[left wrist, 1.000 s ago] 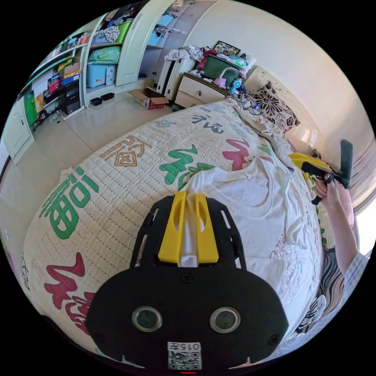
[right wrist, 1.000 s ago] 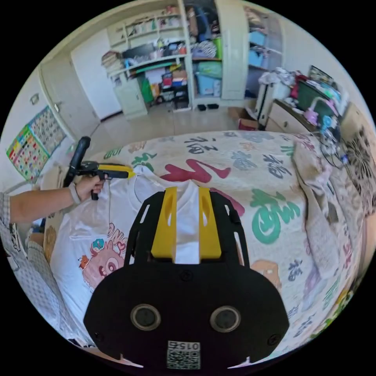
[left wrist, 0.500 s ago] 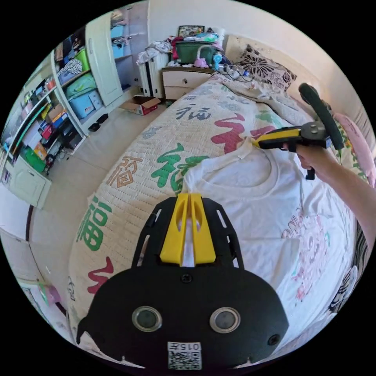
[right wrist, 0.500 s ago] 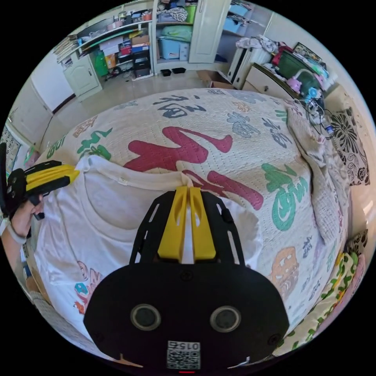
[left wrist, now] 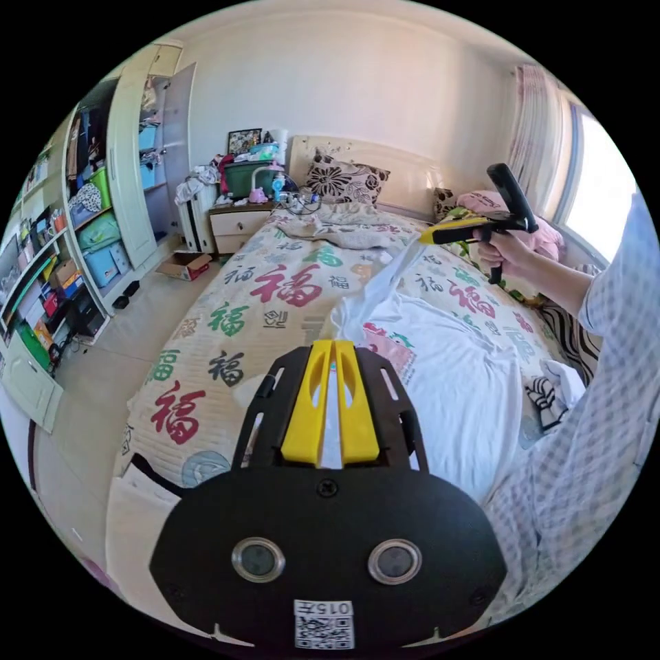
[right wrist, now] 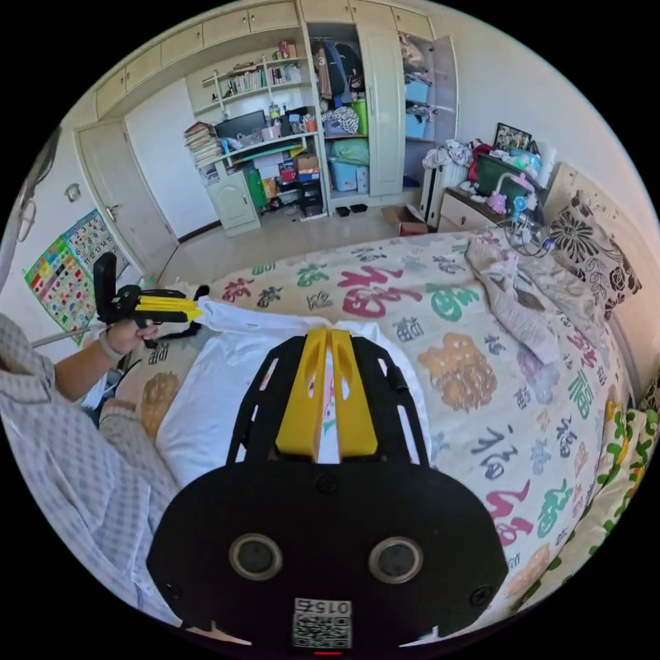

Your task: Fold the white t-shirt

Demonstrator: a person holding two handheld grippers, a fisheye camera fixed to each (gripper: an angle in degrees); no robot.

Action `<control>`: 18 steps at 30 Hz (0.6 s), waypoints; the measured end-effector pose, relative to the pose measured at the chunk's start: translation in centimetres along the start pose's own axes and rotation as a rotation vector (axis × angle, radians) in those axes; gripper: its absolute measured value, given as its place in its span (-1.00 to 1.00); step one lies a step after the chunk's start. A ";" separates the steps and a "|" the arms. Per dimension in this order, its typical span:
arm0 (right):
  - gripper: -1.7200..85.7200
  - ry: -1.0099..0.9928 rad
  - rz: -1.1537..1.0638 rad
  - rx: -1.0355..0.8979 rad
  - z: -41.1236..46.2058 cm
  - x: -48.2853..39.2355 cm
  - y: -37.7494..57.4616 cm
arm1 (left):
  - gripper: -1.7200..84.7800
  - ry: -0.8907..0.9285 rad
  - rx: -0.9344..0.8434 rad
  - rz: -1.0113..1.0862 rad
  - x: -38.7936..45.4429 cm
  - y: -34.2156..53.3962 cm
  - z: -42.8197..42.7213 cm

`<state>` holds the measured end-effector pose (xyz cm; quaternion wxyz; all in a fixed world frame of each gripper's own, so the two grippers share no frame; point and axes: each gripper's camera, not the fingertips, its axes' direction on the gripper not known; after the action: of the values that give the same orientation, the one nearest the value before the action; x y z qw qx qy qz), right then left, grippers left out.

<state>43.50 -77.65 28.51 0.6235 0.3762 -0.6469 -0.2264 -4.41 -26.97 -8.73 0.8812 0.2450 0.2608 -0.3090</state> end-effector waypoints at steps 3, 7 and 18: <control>-0.98 -0.026 -0.027 -0.141 -1.0 -1.4 5.0 | -0.97 0.083 -0.101 0.045 5.3 3.0 0.3; -0.98 -0.087 -0.017 -0.309 -1.4 -2.6 11.7 | -0.97 0.207 -0.277 0.087 12.1 7.6 1.9; -0.97 -0.109 -0.076 -0.467 -5.4 -4.8 22.1 | -0.95 0.202 -0.477 0.215 23.9 11.9 2.6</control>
<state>44.01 -59.46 42.96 0.6487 0.2331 -0.5951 -0.4130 20.44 -30.25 -18.21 0.9113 0.0866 0.3849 -0.1179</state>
